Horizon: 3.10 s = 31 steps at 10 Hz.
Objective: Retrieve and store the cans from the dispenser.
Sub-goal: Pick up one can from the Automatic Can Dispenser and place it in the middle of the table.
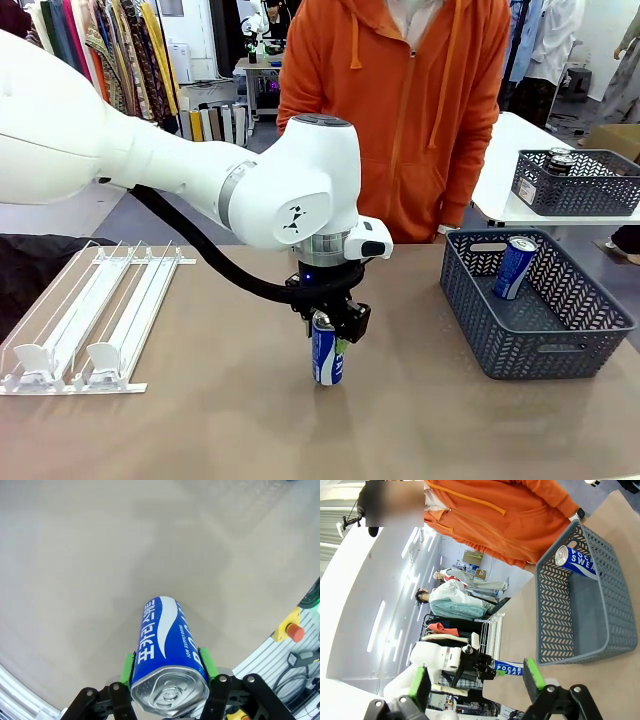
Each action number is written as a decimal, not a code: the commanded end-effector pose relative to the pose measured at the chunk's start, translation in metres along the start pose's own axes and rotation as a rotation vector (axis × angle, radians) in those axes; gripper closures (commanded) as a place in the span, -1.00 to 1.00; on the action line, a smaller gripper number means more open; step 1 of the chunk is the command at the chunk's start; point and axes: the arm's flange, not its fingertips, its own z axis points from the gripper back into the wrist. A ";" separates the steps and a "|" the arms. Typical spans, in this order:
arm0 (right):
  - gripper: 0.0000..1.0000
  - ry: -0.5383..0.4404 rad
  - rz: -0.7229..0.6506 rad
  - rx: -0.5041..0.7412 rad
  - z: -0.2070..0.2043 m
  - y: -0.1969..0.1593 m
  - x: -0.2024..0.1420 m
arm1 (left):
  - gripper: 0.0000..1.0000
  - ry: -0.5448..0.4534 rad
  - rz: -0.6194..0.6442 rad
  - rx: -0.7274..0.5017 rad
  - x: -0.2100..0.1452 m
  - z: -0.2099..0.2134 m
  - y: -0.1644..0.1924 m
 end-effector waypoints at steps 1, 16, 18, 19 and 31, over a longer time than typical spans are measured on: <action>-1.00 -0.008 0.015 0.010 0.000 0.001 0.001 | -1.00 -0.019 0.010 0.023 0.000 0.003 0.003; -1.00 -0.008 0.015 0.010 0.000 0.001 0.001 | -1.00 -0.662 0.739 -0.984 -0.390 0.092 0.368; -1.00 -0.008 0.015 0.010 0.000 0.001 0.001 | -1.00 -0.712 0.916 -1.133 -0.426 0.044 0.384; -1.00 -0.008 0.015 0.010 0.000 0.001 0.001 | -1.00 -0.648 0.752 -0.987 -0.421 0.084 0.376; -1.00 -0.008 0.015 0.010 0.000 0.001 0.001 | -1.00 -0.648 0.752 -0.987 -0.421 0.084 0.376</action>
